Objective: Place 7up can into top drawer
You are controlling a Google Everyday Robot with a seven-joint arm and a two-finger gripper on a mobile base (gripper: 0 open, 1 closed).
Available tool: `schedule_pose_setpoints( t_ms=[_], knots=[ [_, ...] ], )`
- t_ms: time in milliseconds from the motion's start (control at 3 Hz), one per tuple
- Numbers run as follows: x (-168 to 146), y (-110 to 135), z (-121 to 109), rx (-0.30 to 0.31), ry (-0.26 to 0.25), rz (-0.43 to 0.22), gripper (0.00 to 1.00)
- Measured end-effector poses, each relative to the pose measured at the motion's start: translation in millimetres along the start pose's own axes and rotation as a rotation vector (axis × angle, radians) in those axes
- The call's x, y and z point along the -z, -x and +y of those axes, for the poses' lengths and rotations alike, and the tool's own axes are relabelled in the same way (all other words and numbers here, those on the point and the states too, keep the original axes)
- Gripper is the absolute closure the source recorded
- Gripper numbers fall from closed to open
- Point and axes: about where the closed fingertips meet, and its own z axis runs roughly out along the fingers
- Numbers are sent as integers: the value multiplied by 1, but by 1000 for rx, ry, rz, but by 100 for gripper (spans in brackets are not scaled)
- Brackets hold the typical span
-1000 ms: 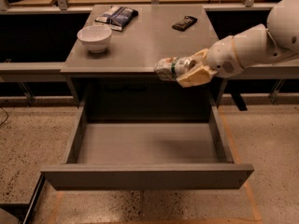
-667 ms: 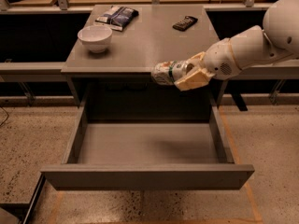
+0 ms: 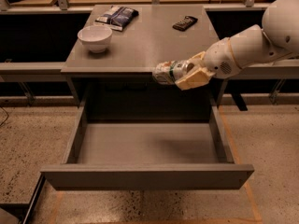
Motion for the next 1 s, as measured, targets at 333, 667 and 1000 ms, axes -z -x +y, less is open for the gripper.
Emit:
schedule_pose_setpoints(
  t_ms=[333, 667, 1000],
  knots=[
    [-15, -22, 19, -59, 31, -5, 100],
    [-46, -72, 62, -209, 94, -14, 100],
    [-72, -120, 95, -330, 149, 3, 100]
  ],
)
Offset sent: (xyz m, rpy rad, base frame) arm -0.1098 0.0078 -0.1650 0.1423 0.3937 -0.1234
